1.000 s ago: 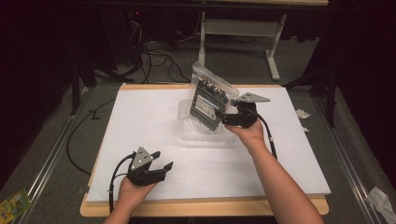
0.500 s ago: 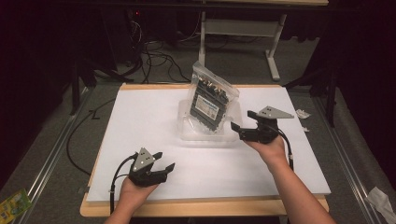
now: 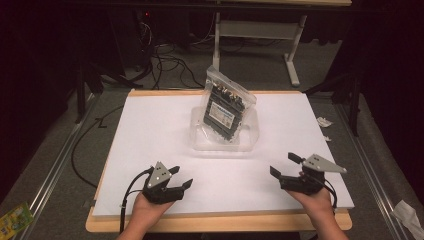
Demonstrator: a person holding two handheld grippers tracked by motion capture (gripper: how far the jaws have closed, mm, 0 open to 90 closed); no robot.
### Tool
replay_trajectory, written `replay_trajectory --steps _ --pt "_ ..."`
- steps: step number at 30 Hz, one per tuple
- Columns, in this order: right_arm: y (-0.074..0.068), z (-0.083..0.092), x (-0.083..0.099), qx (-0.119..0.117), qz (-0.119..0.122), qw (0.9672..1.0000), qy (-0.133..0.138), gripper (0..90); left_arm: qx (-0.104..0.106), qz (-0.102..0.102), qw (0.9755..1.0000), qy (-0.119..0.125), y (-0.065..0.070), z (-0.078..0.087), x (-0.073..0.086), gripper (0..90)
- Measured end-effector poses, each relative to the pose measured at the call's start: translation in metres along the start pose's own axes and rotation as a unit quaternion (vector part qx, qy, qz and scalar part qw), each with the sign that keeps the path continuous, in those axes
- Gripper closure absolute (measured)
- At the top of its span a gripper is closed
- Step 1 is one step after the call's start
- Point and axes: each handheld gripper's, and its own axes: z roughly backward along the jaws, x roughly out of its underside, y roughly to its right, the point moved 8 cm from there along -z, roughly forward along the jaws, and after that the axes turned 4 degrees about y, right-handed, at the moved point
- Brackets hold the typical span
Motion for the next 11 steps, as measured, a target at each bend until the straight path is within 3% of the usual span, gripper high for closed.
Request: replay_trajectory --steps 1,3,8,11 --pt "0.0 0.005 0.007 0.004 0.001 1.0 0.004 12.5 0.002 -0.002 1.0 0.001 0.002 -0.001 -0.001 35.3" --pt "-0.001 0.011 0.016 0.006 0.02 0.9997 -0.015 11.0 0.003 -0.005 1.0 0.002 0.006 -0.003 -0.002 34.4" --pt "-0.002 0.014 0.009 0.006 0.026 0.9996 0.008 10.3 -0.008 0.001 1.0 0.0 0.005 -0.006 -0.003 32.5" --pt "-0.005 0.014 0.009 0.003 0.032 0.9995 0.006 8.9 -0.015 0.005 0.9999 0.001 0.003 -0.005 -0.003 30.9"
